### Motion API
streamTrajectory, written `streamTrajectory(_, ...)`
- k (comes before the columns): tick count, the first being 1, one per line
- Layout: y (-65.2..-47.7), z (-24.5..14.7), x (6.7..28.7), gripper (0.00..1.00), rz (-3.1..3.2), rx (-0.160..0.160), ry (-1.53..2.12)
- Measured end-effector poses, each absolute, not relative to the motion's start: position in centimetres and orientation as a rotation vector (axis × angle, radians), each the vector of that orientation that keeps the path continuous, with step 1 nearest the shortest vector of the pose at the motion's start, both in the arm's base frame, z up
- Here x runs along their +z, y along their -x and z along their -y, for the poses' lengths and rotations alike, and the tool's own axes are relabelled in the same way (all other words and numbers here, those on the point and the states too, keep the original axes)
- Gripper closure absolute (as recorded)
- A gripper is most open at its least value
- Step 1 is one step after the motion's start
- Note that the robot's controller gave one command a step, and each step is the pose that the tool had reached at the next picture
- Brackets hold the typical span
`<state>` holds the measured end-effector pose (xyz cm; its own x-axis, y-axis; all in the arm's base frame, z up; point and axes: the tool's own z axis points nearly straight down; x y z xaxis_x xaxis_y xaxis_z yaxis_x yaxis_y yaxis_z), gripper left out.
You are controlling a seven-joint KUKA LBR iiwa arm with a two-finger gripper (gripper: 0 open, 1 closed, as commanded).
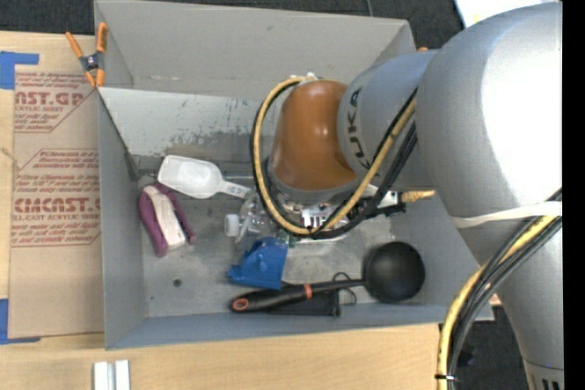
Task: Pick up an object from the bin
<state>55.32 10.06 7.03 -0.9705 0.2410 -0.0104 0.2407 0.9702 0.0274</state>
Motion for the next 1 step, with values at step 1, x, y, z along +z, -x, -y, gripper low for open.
streamTrajectory(1,-55.32,-10.07,7.03,1.0,-3.105,0.041,-0.379)
